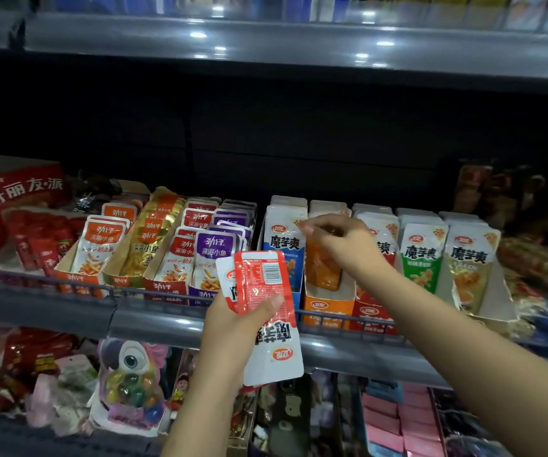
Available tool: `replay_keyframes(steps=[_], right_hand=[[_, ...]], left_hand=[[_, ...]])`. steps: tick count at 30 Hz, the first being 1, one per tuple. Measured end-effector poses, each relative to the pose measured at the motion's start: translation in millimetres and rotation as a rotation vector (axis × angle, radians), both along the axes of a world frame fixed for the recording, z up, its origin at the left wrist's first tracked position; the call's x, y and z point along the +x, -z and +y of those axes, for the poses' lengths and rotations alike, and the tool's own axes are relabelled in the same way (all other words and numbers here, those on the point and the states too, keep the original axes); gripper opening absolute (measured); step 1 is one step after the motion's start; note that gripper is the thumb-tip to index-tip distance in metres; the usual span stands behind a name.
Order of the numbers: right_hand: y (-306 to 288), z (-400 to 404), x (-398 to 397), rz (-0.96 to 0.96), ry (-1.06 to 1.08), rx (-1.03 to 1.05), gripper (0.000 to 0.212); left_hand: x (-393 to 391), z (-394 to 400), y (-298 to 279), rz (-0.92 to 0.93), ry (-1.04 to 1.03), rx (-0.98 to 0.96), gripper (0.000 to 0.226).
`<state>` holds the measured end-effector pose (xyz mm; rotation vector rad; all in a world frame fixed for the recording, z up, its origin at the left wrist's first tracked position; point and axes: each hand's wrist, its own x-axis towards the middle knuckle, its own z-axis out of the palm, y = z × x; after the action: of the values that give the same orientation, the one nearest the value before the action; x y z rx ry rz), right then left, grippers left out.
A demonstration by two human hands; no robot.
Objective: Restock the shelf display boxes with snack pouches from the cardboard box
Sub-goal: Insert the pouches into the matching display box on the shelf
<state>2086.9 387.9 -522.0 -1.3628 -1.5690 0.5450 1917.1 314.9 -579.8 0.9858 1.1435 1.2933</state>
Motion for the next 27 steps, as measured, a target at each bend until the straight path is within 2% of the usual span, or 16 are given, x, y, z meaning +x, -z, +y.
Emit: replay_keyframes(steps=[3,6,10,14,19,22,27], right_hand=[[-3,-40,10,-0.093,-0.156,-0.217,0.025],[0,-69,22,0.008,-0.208,-0.345,0.029],[11,-96,38,0.135,-0.145,-0.436,0.014],[17,-114,60,0.234,-0.004,-0.435,0.015],[8,-134,100,0.497,0.074,-0.446,0.011],[2,-145,112,0.54,0.106,-0.417,0.013],[-10,-162,118,0.537,0.128,-0.316,0.02]], left_hand=[[10,-5,-1,0.031,0.086,0.012,0.026],[24,-11,-3,0.069,0.153,0.032,0.022],[47,-21,-2,0.058,0.258,0.052,0.028],[69,-31,-1,0.003,0.351,0.052,0.026],[78,-36,-3,-0.106,0.506,-0.172,0.04],[80,-38,-5,-0.179,0.574,-0.252,0.043],[86,-42,-4,-0.149,0.652,-0.194,0.049]])
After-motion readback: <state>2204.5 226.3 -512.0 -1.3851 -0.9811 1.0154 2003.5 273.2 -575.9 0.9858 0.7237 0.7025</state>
